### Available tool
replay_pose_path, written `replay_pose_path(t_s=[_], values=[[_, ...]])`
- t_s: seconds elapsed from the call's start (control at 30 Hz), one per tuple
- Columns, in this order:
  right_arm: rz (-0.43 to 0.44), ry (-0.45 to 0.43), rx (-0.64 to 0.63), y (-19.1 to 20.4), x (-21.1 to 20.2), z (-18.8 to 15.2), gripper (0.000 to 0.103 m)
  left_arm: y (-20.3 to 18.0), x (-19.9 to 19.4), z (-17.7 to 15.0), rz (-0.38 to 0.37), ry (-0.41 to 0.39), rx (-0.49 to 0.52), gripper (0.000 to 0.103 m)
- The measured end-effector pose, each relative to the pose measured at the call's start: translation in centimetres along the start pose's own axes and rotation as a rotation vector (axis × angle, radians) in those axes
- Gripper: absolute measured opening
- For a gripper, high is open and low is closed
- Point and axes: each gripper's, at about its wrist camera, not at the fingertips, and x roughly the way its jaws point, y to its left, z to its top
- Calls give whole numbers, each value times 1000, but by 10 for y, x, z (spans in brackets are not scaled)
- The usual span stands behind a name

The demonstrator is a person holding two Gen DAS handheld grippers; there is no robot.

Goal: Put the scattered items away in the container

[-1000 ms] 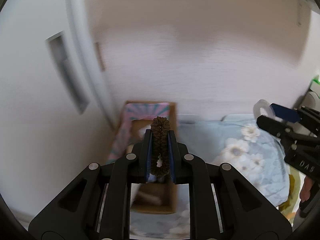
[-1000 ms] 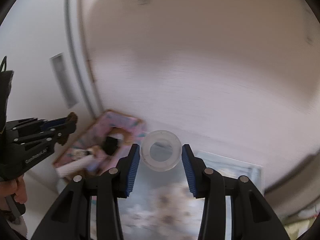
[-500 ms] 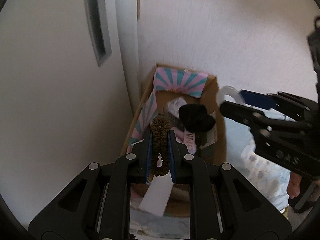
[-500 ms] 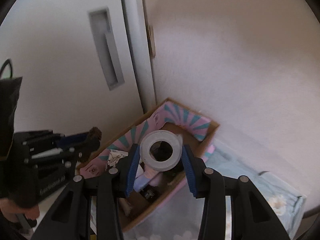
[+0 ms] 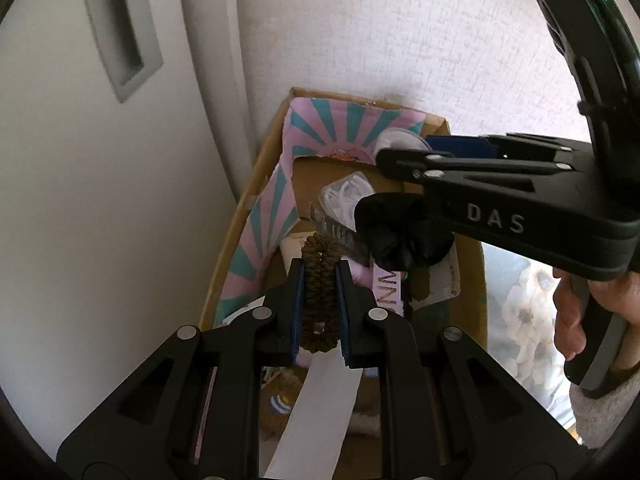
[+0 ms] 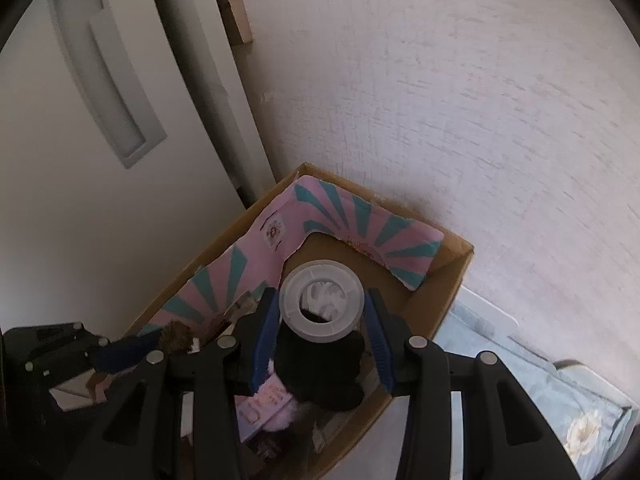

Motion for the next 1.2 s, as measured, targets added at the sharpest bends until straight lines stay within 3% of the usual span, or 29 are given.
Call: replay_pose_path(t_s=[0.13,0.17,0.23,0.27,0.3,0.33,0.5,0.77,1.0,1.2], values=[[-2,9,1,-3,11,4,39,3,7,1,-5,11,-12,14],[-3,12,3,-4,13,4,39,5,10,1,-7,20,-19,19],[1,23,12,-7,20,5,40,7,14,1,-1,38,-35,51],[4,29,18,-8,22,5,40,9,15,2,7,48,-44,81],[-2,38,27,-9,25,6,42,10,15,2,-12,46,-48,88],[-10,48,36,-11,28,6,48,10,13,1,-24,40,-53,89],[0,27,66,-16,24,7,60,3,9,1,16,46,-22,91],[0,2,59,-17,8,4,61,-3,-10,-2,23,-10,-8,99],[-14,-10,65,-8,-7,-7,61,-11,-31,-2,62,-48,22,99],[-31,-22,95,-2,-18,-12,61,-10,-48,-2,68,-30,13,99]])
